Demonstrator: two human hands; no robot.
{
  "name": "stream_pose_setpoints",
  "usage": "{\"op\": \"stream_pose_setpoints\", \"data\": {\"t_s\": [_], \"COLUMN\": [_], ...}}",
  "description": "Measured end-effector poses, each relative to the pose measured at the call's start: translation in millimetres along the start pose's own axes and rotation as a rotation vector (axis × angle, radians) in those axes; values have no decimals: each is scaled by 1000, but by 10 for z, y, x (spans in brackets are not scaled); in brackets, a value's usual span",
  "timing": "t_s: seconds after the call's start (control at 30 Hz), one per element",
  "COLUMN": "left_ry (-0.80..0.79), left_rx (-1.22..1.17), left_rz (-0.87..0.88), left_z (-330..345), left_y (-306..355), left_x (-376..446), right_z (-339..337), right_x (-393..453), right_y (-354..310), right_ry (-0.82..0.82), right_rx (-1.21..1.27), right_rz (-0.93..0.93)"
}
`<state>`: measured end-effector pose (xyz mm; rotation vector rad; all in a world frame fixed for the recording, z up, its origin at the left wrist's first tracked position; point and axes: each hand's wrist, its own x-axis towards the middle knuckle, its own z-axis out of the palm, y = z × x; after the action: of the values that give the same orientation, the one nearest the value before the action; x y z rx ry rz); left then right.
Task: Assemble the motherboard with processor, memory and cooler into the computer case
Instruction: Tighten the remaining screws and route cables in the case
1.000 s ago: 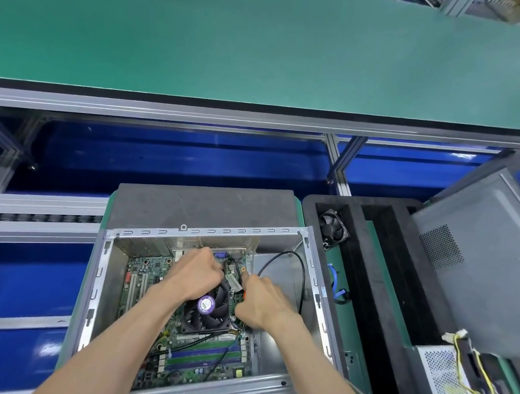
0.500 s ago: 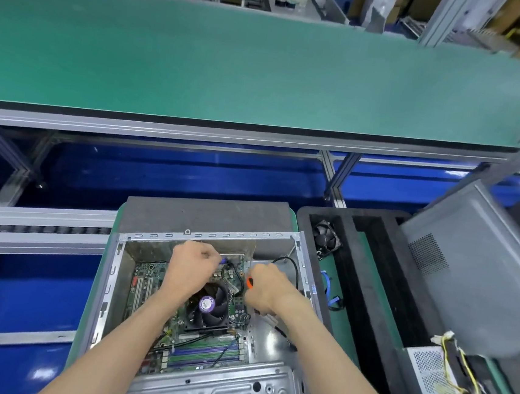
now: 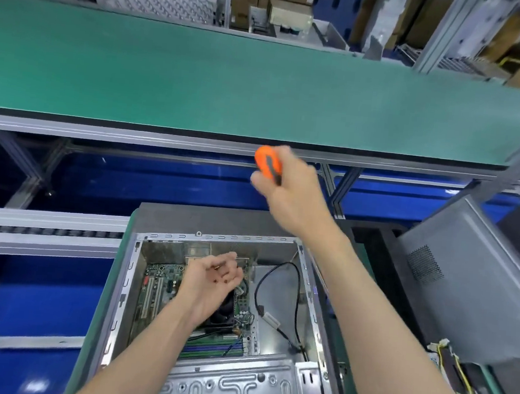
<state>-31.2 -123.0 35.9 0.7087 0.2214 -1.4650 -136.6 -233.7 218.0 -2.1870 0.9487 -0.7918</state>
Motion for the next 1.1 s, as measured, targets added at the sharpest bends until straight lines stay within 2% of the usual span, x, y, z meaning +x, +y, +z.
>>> {"op": "stream_pose_setpoints", "data": {"t_s": [0.17,0.27,0.37,0.63,1.0,1.1], "left_ry": [-114,-128,-127,-101,-184,-135], "left_rx": [-28,-75,-75,-59,-93,-53], "left_rz": [8,-8,-23,-13,-23,-32], "left_z": [0,-8,-36,-98,-95,-71], "left_y": [5,-20,-63,-64,-51,-48], "left_x": [-76,-67,-40,-15,-39,-67], "right_z": [-392,-445,-370,-151,-81,-153], "right_x": [131,82,5,-91,-119,-90], "right_y": [-223,-260,-250,-264,-267,-299], "right_ry": [430,547,606,715,733,749], "right_rx": [489,813,984,991,954,961], "right_rz": [46,44,25,-54,-86,-107]}}
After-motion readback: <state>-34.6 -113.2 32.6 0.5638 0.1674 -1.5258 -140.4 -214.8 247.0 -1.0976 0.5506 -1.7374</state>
